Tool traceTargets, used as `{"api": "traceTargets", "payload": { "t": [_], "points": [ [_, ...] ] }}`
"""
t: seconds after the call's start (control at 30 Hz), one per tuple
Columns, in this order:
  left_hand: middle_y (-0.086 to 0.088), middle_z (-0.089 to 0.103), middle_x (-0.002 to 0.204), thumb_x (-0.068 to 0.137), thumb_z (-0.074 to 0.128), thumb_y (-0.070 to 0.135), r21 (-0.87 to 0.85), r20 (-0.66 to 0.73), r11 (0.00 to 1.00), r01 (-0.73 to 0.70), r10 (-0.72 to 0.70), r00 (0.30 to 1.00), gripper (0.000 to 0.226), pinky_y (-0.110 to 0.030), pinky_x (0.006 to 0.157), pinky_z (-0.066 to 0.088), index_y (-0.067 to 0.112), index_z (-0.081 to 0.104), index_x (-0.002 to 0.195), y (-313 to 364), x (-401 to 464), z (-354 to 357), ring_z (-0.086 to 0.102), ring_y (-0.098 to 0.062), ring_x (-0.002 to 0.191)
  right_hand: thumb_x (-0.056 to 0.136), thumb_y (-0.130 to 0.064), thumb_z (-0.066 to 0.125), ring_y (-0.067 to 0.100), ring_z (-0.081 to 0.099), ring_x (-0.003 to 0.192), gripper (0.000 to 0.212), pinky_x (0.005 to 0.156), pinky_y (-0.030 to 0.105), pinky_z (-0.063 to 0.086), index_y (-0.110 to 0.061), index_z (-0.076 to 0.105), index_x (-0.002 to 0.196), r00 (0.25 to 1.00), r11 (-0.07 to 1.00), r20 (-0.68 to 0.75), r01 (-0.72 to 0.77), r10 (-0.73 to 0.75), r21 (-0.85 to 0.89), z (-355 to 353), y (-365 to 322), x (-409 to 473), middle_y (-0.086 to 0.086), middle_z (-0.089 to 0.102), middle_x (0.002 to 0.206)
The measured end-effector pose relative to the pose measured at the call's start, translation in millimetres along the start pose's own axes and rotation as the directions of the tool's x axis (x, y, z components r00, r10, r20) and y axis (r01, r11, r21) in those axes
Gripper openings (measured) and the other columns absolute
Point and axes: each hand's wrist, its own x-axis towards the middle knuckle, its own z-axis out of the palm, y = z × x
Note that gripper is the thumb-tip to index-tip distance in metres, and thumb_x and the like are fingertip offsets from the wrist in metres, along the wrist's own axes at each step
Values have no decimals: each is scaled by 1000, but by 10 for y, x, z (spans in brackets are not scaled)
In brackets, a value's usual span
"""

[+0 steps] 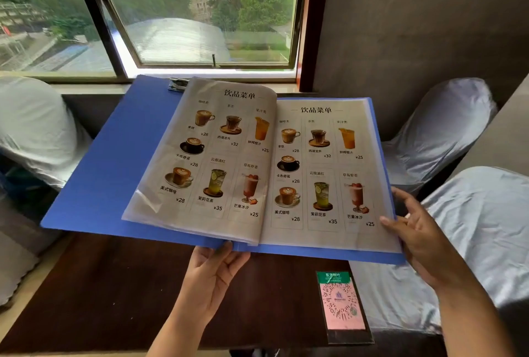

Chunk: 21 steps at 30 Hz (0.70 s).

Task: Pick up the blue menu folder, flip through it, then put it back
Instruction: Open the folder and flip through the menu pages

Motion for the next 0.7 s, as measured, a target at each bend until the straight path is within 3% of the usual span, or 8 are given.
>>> {"api": "traceTargets", "payload": {
  "t": [0.2,0.3,0.43,0.53,0.57,0.63,0.7],
  "points": [
    [-10,76,82,71,55,-1,76,27,996,-37,35,999,29,-34,62,60,11,54,98,74,4,-50,73,-23,75,81,-13,56,20,69,94,48,65,36,60,-45,47,116,998,999,48,40,-41,26,62,59,1,-2,73,96],
    [-11,75,78,72,58,4,251,21,962,-108,106,994,26,-34,65,60,7,54,97,113,-16,-54,73,-24,73,88,-5,52,23,69,93,50,65,38,61,-45,44,117,998,999,42,50,-51,11,117,87,13,0,73,95],
    [-9,72,90,87,53,2,690,104,674,-264,269,958,23,-22,71,57,15,56,106,161,-47,-14,73,-21,78,88,-3,51,25,70,91,53,63,38,61,-41,41,123,996,997,52,74,-74,4,221,130,42,2,74,95],
    [-10,69,97,91,48,0,781,158,558,-280,256,954,28,-13,66,53,25,52,102,187,-72,-20,72,-12,80,87,-4,52,24,70,91,53,61,35,60,-48,44,116,994,995,59,94,-96,33,291,141,52,-1,74,97],
    [-12,69,96,91,45,-4,768,154,586,-258,222,963,30,-20,70,56,23,53,100,220,-82,-25,72,-15,80,85,-6,53,24,70,92,53,61,35,60,-49,45,115,993,994,56,98,-101,52,301,140,52,-1,74,98],
    [-12,74,91,86,42,-9,607,118,771,-192,151,981,34,-43,81,57,18,62,95,318,-80,-39,72,-24,80,80,-11,57,25,70,92,53,62,36,60,-49,47,115,992,991,65,99,-105,95,303,139,52,2,73,100],
    [-10,75,95,83,41,4,431,143,887,-164,112,983,36,-48,80,56,20,67,102,437,-36,-52,71,-28,85,77,-13,58,27,70,93,54,62,37,60,-47,47,119,990,987,92,89,-102,137,313,144,46,6,72,102]
  ]
}}
